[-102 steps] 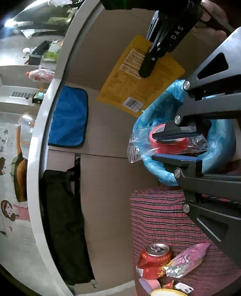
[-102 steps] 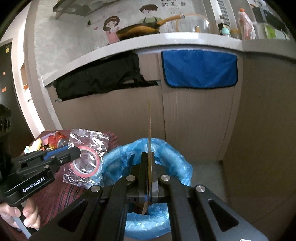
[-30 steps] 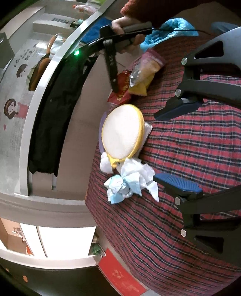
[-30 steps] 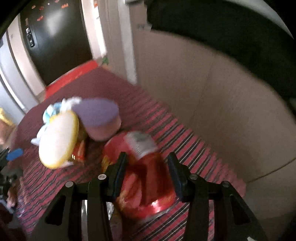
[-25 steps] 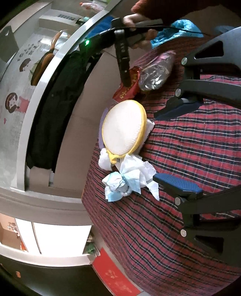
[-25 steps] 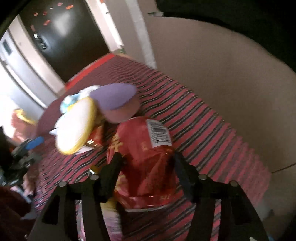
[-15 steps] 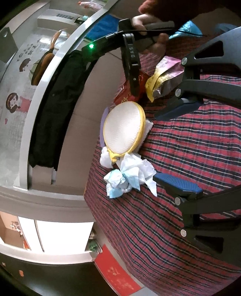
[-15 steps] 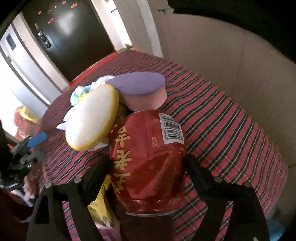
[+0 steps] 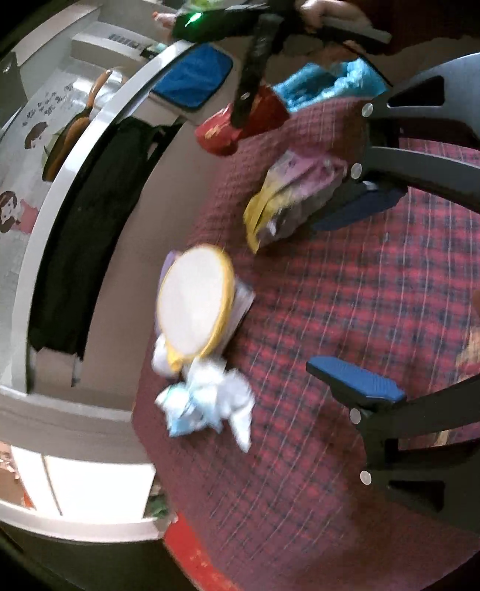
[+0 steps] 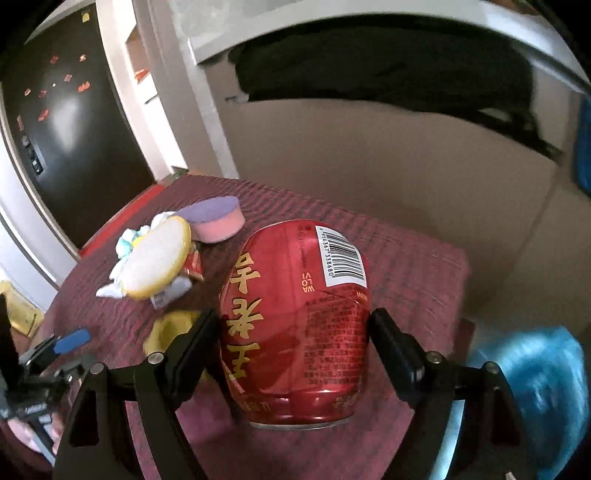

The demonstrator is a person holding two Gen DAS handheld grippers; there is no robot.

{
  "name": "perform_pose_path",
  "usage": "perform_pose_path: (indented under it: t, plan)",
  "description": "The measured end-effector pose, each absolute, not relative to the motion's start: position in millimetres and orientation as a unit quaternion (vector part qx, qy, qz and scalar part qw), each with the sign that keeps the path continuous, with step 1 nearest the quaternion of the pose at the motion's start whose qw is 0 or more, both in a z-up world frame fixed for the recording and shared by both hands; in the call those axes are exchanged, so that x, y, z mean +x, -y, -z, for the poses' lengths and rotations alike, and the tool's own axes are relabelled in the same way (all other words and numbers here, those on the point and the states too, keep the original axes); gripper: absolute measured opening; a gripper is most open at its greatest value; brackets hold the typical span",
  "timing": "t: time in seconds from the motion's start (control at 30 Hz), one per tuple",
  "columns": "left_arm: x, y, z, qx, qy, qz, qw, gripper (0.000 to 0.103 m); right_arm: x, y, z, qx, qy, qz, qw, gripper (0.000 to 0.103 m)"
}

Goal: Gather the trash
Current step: 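Grasp the red can with the right tool while the left tool grasps the snack wrapper, then carry the can and wrapper over the blue bin and open both tools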

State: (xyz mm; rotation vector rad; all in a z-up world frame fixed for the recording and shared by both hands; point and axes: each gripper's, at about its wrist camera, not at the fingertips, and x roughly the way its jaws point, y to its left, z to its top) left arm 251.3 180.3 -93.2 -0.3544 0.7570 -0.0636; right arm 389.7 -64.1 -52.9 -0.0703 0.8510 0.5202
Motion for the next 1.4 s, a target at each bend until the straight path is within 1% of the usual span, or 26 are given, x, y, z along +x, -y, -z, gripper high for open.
perform_pose_path:
  t: [0.1,0.2,0.33,0.5,0.6,0.7,0.8,0.87,0.9,0.93,0.97,1.0,1.07,1.4]
  plan:
    - [257.7,-163.0,97.0,-0.194,-0.382,0.053,0.902,0.071,360.0,94.1,50.4,-0.031,-0.393,-0.225,0.891,0.08]
    - [265.8,-140.9,92.7,-0.185,-0.39,0.059,0.9,0.071,337.0,119.1,52.4,-0.016,-0.383,-0.202,0.901,0.08]
    - [279.2,-120.5,83.0,-0.185,-0.378,0.048,0.906,0.071,309.5,144.0,54.4,0.008,-0.358,-0.181,0.916,0.08]
    - [306.0,-105.1,85.0,-0.228,-0.395,0.023,0.89,0.068,277.6,167.0,53.1,0.058,-0.323,-0.165,0.93,0.08]
    - [320.5,-98.7,90.0,-0.243,-0.407,0.011,0.88,0.064,263.2,178.5,53.4,0.063,-0.311,-0.15,0.937,0.08]
    - [326.9,-89.5,93.4,-0.246,-0.405,-0.004,0.881,0.063,256.1,187.1,55.9,0.069,-0.305,-0.14,0.939,0.08]
    - [330.1,-78.3,95.2,-0.23,-0.405,-0.01,0.885,0.053,250.4,192.7,59.0,0.072,-0.303,-0.133,0.941,0.08]
    - [329.6,-71.4,94.7,-0.216,-0.404,0.0,0.889,0.04,245.4,195.8,59.3,0.072,-0.3,-0.13,0.942,0.08]
    - [328.4,-69.6,93.9,-0.21,-0.402,0.004,0.891,0.036,242.7,197.0,58.9,0.072,-0.298,-0.13,0.943,0.08]
    - [326.7,-67.7,92.3,-0.203,-0.399,0.009,0.894,0.028,239.1,198.5,58.0,0.07,-0.294,-0.128,0.944,0.08]
    - [324.2,-65.6,90.0,-0.19,-0.397,0.012,0.898,0.025,236.8,198.9,56.7,0.068,-0.291,-0.127,0.946,0.08]
    - [321.8,-65.4,88.7,-0.184,-0.395,0.013,0.9,0.024,234.8,198.8,55.2,0.066,-0.288,-0.128,0.947,0.08]
    - [313.8,-67.7,84.6,-0.173,-0.389,0.017,0.905,0.019,232.3,198.4,52.8,0.066,-0.285,-0.13,0.947,0.08]
    - [248.2,-83.7,36.1,-0.108,-0.328,0.031,0.938,0.017,220.1,184.0,40.6,0.052,-0.268,-0.147,0.951,0.08]
